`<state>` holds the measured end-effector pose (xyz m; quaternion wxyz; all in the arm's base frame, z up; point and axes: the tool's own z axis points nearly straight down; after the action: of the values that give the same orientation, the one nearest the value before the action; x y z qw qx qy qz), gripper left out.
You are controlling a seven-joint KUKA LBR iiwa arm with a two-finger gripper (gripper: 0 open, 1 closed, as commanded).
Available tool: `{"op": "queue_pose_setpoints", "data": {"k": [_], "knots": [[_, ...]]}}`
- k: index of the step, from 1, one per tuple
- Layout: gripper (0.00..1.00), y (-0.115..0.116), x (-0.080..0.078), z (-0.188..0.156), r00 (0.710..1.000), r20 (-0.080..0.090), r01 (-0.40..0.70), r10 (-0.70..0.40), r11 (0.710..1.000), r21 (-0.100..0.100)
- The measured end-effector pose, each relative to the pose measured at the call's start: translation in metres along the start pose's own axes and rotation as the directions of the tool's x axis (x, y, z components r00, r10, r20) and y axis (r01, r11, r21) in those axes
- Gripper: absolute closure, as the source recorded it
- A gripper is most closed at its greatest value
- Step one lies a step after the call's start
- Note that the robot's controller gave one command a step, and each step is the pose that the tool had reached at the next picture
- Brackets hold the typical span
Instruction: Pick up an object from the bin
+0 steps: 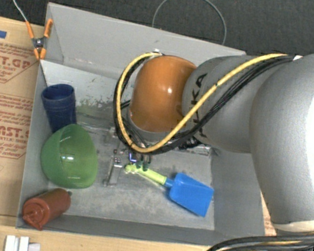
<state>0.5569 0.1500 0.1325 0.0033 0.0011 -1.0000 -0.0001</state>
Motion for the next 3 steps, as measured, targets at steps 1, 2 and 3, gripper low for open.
{"op": "queue_pose_setpoints", "data": {"k": [1, 2, 3], "knots": [[0.00, -0.001, -0.002, -0.005, 1.000, 0.007, -0.002, 0.002, 1.000, -0.001], [0.00, -0.051, 0.000, -0.032, 0.994, 0.002, -0.107, 0.107, 0.994, -0.002], [0.00, -0.078, -0.005, 0.015, 0.993, 0.008, 0.120, -0.120, 0.993, 0.000]]}}
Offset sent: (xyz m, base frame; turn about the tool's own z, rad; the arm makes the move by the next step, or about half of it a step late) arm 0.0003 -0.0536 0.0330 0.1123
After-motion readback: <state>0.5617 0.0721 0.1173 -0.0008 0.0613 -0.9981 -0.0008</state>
